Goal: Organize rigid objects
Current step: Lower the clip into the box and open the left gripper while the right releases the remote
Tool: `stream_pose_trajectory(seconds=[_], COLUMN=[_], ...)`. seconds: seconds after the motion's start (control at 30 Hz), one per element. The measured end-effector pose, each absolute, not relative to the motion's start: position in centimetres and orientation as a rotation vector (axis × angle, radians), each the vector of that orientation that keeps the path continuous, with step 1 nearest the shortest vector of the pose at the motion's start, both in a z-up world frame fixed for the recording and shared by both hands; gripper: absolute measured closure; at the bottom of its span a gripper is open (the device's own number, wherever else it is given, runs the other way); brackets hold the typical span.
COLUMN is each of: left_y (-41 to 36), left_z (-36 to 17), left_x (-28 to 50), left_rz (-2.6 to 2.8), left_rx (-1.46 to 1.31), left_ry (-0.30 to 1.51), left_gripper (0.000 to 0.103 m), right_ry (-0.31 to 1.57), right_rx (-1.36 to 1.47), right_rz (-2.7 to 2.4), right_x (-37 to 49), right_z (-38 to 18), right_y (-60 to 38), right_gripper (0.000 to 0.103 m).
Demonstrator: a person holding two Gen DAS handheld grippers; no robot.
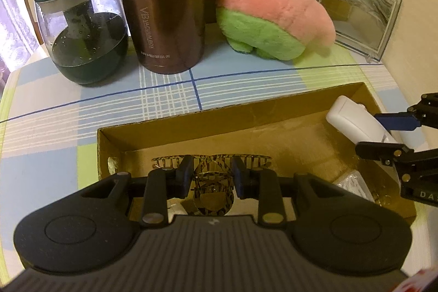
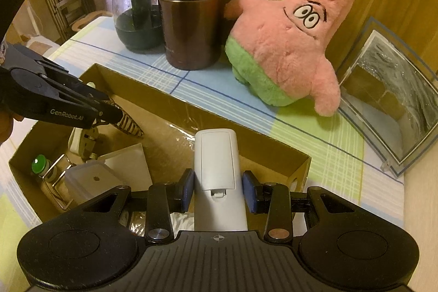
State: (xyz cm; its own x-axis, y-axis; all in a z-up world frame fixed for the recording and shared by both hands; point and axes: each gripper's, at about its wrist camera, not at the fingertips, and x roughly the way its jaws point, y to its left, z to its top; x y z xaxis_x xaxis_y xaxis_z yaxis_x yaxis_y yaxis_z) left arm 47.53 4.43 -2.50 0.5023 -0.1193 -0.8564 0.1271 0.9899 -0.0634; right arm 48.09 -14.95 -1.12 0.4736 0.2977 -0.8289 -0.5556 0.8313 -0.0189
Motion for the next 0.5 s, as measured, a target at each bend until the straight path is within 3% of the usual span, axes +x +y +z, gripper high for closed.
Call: stream_pose_trajectory(seconds=[0.5], left_y=[5.04], left_z=[-1.95], left_x=[46.76], left_rz=[-0.162], left_rx=[-0.003], left_ry=[1.008], left_gripper=[0.076], right_ry=[0.941], right_rx=[-0.314], right_rz=[0.536], right_x=[48.73], right_z=[-1.51], right_y=[-14.68], right_gripper=[0.068])
